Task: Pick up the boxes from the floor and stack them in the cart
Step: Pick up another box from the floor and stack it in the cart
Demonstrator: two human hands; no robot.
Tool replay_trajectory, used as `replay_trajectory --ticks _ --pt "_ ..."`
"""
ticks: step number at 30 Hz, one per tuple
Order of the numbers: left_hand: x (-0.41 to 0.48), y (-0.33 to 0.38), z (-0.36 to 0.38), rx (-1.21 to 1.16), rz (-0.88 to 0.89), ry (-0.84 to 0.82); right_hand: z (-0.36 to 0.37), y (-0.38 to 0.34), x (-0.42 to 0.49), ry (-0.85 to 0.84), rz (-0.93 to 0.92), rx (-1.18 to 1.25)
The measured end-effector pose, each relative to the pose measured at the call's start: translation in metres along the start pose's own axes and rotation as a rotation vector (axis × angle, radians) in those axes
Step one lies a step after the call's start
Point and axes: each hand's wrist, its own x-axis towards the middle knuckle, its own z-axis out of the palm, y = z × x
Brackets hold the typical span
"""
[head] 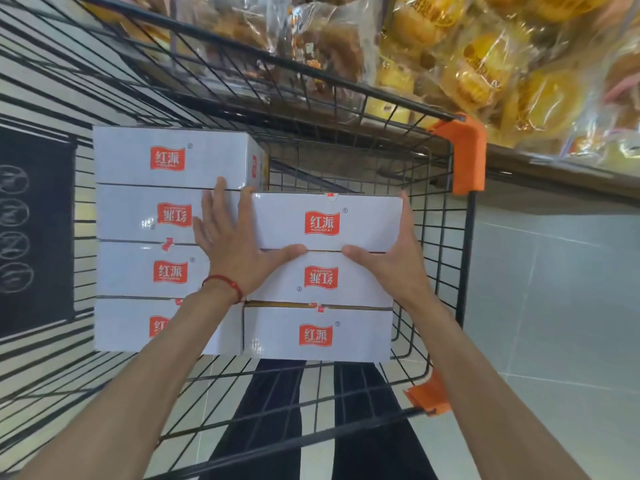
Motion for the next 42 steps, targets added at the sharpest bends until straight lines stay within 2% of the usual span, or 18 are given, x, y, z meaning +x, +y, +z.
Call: replay_trajectory --ticks 7,14,17,23,26,30,37,42 --pt "-0.006 -0.007 0.007 0.155 0.055 -0.011 0.007 0.002 -0.005 0.01 0.023 0.0" --pt "-0.015 0.011 -0.021 0.179 0.006 -0.118 0.006 -0.006 -0.039 0.066 0.008 0.093" --pt "-0.037 0.022 -0.037 0.09 0.015 -0.114 -0.001 -0.013 -0.07 0.136 0.013 0.173" --pt "-0.124 0.07 -0.066 -0.324 0.12 -0.168 -0.048 -0.024 -0.163 0.263 -0.096 0.367" --pt "-0.174 0.105 -0.066 -0.466 0.136 -0.224 -0.075 -0.006 -0.207 0.237 -0.128 0.399" --pt "-0.24 0.151 -0.05 -0.526 0.239 -0.219 -0.115 0.029 -0.265 0.25 -0.167 0.47" --pt "-0.343 0.235 0.008 -0.451 0.477 -0.345 -0.194 0.113 -0.364 0.383 -0.157 0.563" --pt "-0.399 0.306 0.054 -0.357 0.671 -0.487 -0.25 0.179 -0.425 0.568 -0.082 0.697"
